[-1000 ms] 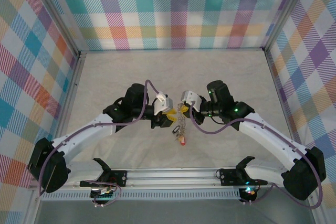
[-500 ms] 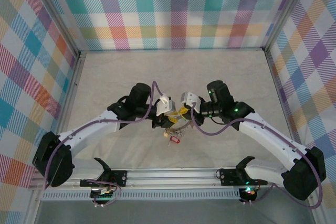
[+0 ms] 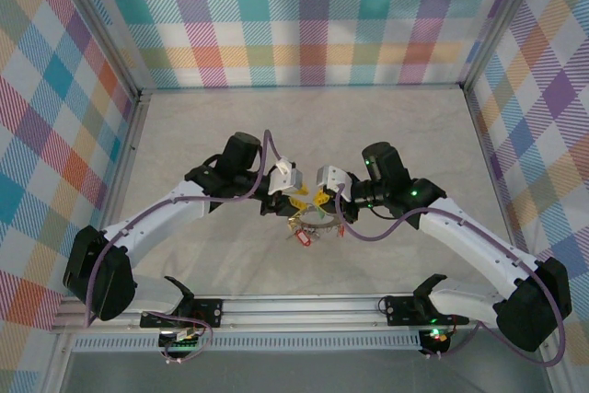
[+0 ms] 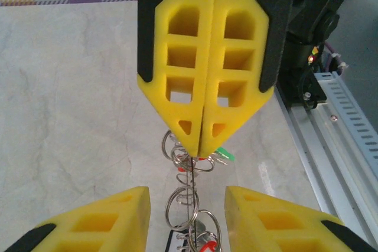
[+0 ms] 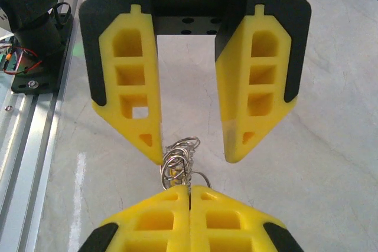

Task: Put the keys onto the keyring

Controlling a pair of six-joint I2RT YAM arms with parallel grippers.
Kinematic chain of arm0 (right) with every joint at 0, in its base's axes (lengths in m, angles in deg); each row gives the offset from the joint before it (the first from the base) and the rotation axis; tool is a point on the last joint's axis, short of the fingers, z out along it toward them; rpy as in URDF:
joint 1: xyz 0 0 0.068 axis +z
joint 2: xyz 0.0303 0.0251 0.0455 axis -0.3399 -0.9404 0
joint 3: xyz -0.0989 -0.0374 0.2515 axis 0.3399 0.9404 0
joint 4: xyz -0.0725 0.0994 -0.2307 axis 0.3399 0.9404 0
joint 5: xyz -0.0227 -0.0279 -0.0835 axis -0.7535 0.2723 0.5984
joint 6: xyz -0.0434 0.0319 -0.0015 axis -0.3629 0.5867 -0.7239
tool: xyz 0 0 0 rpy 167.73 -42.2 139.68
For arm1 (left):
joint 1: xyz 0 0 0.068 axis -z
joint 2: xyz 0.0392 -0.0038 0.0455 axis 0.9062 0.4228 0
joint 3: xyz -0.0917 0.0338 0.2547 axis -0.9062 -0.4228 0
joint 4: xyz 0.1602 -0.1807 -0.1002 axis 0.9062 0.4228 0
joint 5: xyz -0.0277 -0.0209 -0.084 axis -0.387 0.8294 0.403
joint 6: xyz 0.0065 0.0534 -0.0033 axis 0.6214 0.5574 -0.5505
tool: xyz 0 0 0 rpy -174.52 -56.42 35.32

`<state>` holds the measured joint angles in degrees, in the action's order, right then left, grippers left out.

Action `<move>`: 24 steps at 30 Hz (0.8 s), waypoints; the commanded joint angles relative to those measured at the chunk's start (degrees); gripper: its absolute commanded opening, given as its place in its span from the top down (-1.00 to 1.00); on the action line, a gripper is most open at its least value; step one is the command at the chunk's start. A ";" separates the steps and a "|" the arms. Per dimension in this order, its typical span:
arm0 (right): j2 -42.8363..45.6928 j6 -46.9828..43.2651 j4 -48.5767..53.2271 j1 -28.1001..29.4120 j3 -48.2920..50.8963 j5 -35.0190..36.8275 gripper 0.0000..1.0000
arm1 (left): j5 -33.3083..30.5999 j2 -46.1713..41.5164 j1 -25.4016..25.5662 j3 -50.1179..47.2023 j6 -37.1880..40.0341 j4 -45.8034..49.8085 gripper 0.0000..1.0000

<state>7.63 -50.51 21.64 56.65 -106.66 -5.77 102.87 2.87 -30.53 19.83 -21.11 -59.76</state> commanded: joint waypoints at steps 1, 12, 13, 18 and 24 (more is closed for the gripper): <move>0.49 -1.94 -0.86 -0.04 -2.00 -3.21 1.00 | 3.34 0.58 -0.36 0.61 1.93 1.39 0.23; 0.63 -9.94 4.71 -0.04 -4.08 -3.05 1.00 | 4.13 1.40 -0.27 -0.82 -0.83 -4.91 0.23; 0.50 -10.08 4.79 -0.04 -4.19 -3.73 1.00 | 3.37 0.77 -0.19 -2.37 -2.25 -7.48 0.23; 0.08 -9.52 2.95 -0.02 -4.02 -4.72 1.00 | 0.49 -0.55 0.88 -4.64 -4.62 -11.04 0.22; -0.62 -9.16 1.18 -0.07 -4.13 -7.38 1.00 | -2.48 -0.56 2.41 -6.89 -6.04 -15.59 0.22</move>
<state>7.09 -58.10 25.75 56.65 -108.69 -8.46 101.34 3.63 -28.63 14.41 -25.81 -71.13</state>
